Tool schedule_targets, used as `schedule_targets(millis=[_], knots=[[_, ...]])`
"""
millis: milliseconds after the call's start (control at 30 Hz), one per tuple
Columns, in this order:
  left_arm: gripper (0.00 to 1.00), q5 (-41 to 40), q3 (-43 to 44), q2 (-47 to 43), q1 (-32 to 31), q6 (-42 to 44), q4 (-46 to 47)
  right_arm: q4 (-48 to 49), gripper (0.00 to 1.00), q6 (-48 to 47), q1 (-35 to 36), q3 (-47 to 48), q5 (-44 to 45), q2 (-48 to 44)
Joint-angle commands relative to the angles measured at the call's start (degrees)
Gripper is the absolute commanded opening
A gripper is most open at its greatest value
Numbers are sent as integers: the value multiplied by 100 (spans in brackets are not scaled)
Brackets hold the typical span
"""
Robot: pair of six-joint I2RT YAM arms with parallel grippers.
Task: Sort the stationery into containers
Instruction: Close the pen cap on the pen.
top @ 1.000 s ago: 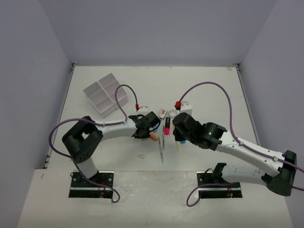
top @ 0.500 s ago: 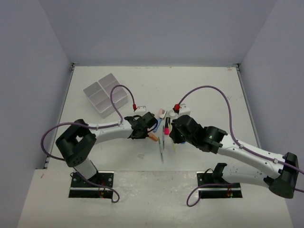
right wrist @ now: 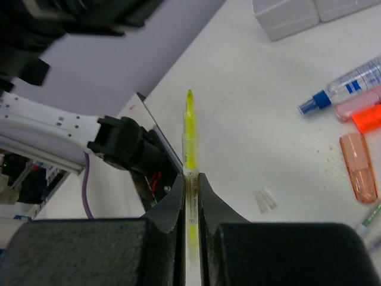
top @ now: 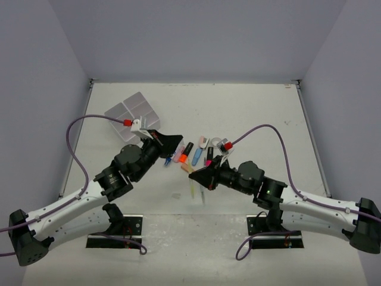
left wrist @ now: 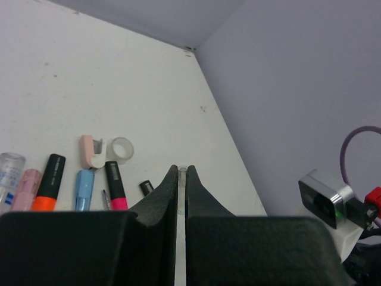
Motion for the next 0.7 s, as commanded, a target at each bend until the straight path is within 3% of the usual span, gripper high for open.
schedule_targets(millis=[0, 133, 667], knots=[[0, 653, -490, -172, -38, 319, 1244, 679, 0, 4, 34, 440, 156, 33], [0, 927, -749, -404, -38, 376, 1687, 643, 0, -37, 36, 585, 52, 134], [0, 1233, -617, -453, -46, 567, 1637, 423, 0, -114, 34, 628, 274, 413]])
